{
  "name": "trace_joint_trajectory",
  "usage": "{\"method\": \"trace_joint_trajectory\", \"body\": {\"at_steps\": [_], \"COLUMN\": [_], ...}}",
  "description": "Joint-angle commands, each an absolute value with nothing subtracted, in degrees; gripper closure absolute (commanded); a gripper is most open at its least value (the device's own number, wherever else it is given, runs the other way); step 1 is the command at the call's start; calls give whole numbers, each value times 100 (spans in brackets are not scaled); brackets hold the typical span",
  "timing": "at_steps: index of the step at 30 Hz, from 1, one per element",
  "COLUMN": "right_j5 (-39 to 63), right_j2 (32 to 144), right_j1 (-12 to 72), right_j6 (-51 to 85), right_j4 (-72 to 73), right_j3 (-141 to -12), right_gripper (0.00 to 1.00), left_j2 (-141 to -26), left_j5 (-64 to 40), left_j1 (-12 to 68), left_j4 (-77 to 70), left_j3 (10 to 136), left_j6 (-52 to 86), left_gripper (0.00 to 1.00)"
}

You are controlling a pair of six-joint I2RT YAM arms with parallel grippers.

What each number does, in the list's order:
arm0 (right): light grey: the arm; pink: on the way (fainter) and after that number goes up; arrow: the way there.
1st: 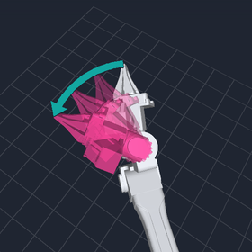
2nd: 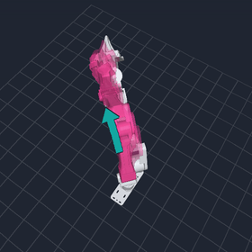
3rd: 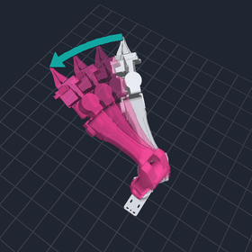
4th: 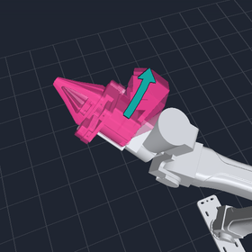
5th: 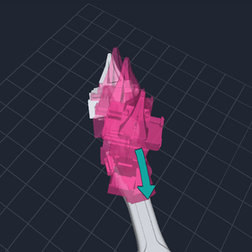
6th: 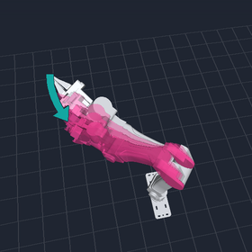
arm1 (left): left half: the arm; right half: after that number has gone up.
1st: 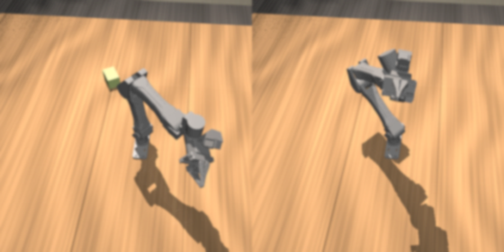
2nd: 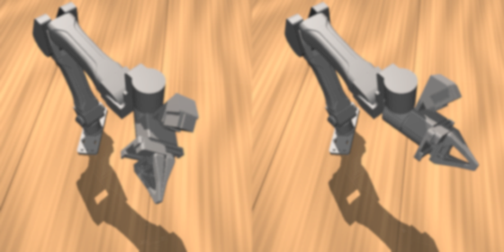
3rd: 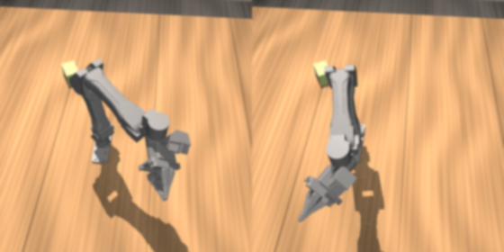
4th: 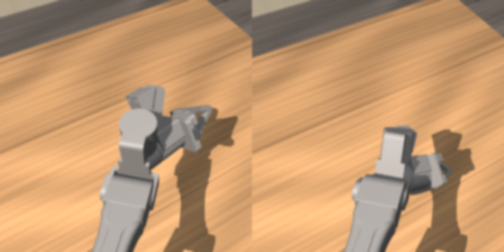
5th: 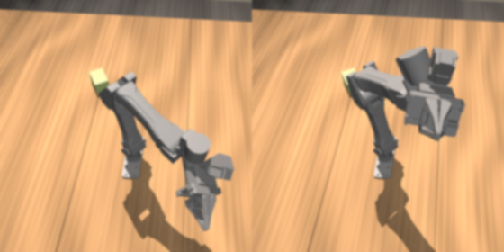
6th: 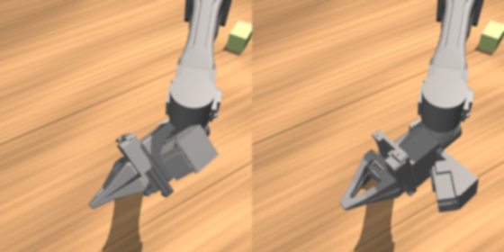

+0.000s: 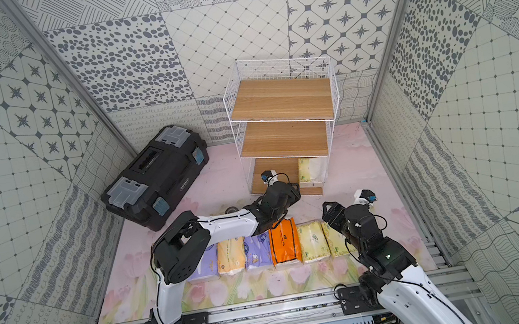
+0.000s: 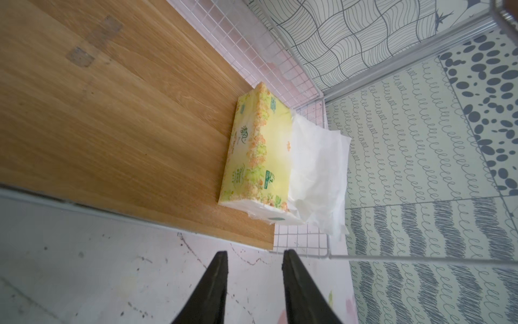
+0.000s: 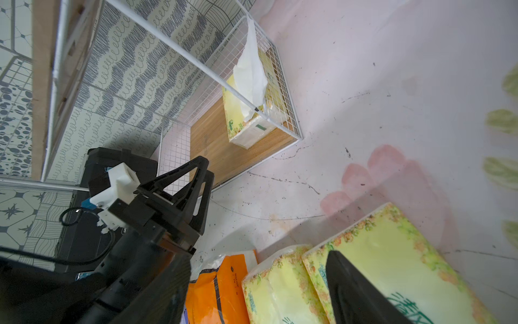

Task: Remove the tissue boxes from the shelf
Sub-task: Pick up a box of tissues from the shelf.

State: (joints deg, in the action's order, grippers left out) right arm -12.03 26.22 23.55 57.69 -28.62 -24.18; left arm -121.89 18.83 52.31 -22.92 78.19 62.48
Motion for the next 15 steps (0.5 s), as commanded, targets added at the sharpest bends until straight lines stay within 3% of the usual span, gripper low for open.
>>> {"method": "trace_joint_trajectory", "body": {"at_steps": [1,9,15], "right_j5": [-1318,-1314,-1268], "right_j2": [2560,2622,2637], "right_j1": [2367,2364,2370], "right_j6": [5697,5661,5634], "right_j4": [-2612,-2555,-2547], "right_j3": [-2473,-2496,-2498], "right_gripper": [20,21,21], "left_j2": [-12626,-13191,-13545], "left_j5": [1725,1537,1397], "left_j1": [5039,4924,4897], "left_j4": [-2692,-2507,-2421], "left_j3": [8285,8928,9258], "left_j6": [6098,6082,6100], "left_gripper": [63,56,59]}}
